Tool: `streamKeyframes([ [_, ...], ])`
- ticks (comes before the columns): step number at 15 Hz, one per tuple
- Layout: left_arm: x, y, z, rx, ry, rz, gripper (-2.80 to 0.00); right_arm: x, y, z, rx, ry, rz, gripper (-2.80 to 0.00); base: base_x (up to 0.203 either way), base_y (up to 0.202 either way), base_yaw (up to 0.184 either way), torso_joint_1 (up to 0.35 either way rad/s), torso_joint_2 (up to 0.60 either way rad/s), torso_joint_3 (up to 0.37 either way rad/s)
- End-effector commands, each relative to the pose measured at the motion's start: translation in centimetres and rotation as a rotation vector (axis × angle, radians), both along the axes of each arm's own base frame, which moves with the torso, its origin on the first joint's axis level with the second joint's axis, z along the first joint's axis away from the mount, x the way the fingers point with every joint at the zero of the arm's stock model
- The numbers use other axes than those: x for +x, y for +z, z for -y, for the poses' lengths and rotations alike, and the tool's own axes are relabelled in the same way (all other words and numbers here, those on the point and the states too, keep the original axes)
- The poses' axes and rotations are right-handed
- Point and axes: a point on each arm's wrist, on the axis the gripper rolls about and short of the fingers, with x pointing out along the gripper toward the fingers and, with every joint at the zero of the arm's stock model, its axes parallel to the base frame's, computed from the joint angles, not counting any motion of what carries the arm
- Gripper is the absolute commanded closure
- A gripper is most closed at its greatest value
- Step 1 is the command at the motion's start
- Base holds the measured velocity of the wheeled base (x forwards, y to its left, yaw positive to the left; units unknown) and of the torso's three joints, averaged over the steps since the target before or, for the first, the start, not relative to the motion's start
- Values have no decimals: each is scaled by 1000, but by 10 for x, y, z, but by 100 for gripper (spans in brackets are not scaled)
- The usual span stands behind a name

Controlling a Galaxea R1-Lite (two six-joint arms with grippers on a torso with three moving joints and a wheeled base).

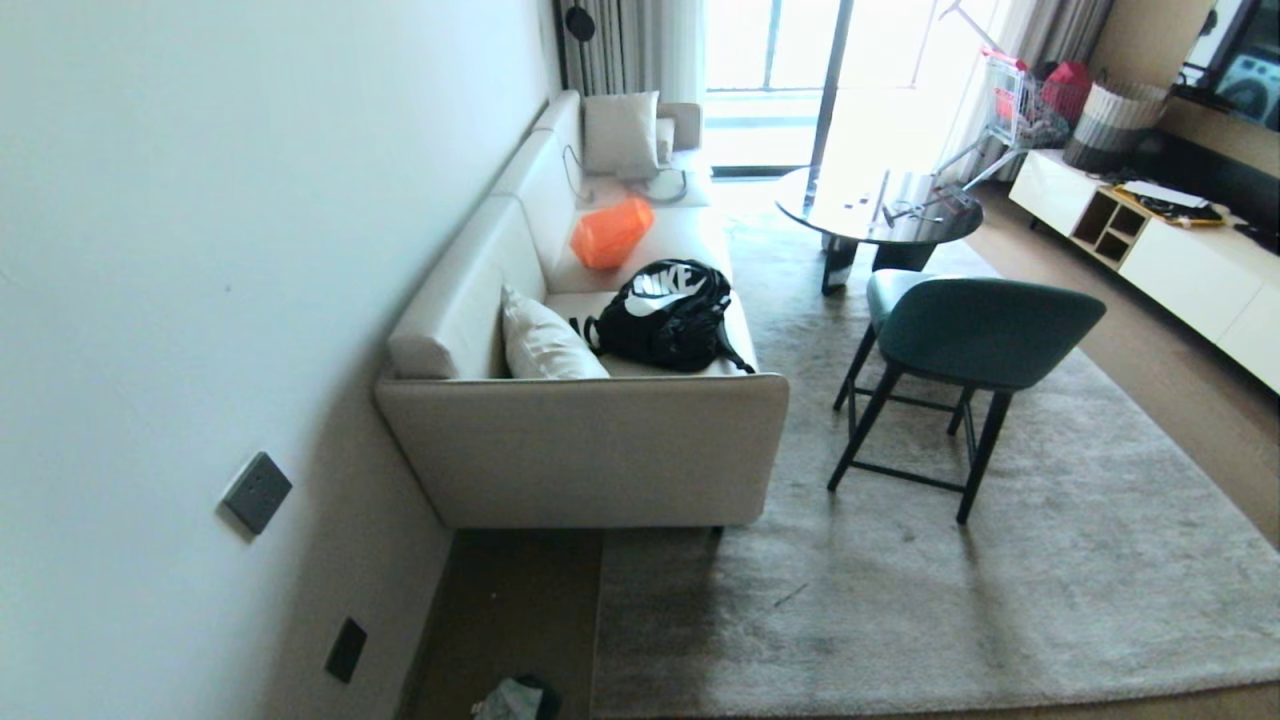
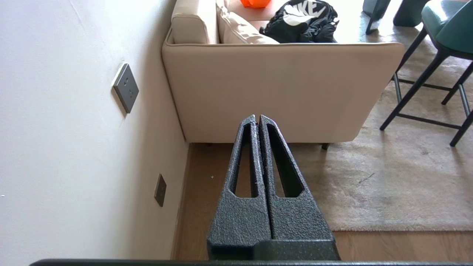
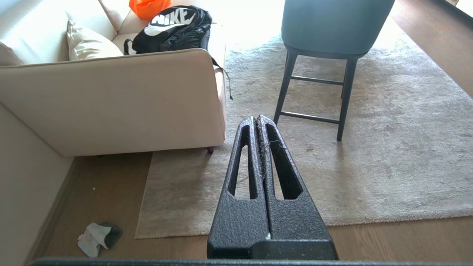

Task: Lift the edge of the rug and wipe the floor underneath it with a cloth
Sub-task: Pick up the rag

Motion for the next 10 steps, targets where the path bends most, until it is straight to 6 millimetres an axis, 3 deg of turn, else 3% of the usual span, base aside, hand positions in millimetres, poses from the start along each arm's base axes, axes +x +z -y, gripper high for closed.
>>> streamKeyframes([
  [1,0,0,0,1,0,0,0,0,0,0,0,1,1,0,0,0,0,0,0,0],
  [10,0,0,0,-1,0,0,0,0,0,0,2,0,1,0,0,0,0,0,0,0],
])
